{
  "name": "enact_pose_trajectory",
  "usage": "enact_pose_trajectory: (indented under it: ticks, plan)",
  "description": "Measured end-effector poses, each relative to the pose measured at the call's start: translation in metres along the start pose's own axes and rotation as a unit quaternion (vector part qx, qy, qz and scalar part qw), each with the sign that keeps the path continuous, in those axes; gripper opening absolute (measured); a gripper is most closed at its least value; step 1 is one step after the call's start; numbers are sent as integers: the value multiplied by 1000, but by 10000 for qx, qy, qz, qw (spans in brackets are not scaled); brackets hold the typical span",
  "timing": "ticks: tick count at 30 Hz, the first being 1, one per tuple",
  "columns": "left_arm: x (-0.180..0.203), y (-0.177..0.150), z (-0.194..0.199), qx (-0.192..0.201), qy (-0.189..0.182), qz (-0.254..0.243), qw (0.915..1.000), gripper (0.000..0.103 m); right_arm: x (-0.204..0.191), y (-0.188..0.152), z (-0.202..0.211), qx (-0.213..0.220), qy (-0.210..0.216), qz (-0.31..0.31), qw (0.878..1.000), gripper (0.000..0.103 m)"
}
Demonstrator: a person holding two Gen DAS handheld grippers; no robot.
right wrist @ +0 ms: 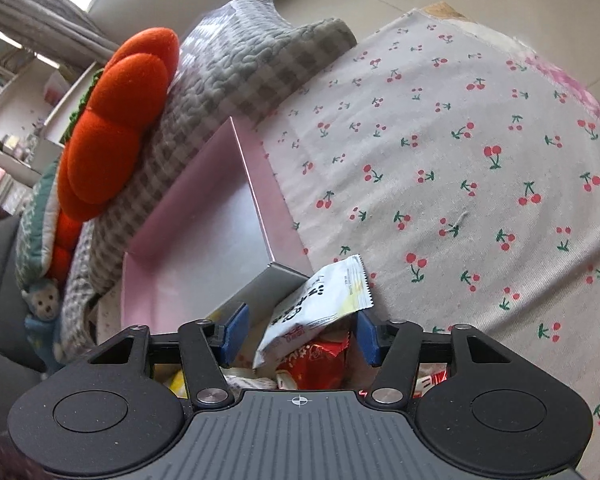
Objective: Organize snacks
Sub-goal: 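Carry yellow packet in left tool while right tool carries white packet into box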
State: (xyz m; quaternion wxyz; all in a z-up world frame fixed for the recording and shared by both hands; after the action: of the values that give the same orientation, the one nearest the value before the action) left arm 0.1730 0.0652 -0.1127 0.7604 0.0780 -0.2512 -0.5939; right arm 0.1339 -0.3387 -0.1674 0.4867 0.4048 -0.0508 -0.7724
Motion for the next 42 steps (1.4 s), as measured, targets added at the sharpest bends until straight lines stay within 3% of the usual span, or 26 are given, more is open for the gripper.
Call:
enact_pose_trajectory:
  ticks: [2,11,32,42]
  plan:
    - [1,0,0,27,22,-36,10000,42,2,-3,-5,18,-99,28,9999,38]
    - [-2,1,6,97,21,20,9999,37,-1,-1,4,308,23,35,9995,17]
    - [-3,4,37,357,-318,183,9987,34,-10,16,48,808,223,40,9965,12]
    - [14,8,61,625,-661,204,9956,34,-26,26,69,1013,673,-58,9926,12]
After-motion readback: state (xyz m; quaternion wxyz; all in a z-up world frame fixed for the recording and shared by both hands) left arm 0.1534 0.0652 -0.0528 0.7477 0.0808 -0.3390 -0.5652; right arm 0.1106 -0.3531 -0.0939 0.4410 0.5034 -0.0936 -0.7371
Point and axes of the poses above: each gripper's, at about its wrist camera, not at the fingertips, and z roughly against the way its jaws point, x to its right, y to its top, the point moved 8 cm from there along -z, roughly the way its jaws point, and after that the axes turned 10 degrees about z, right-handed, at the moved point
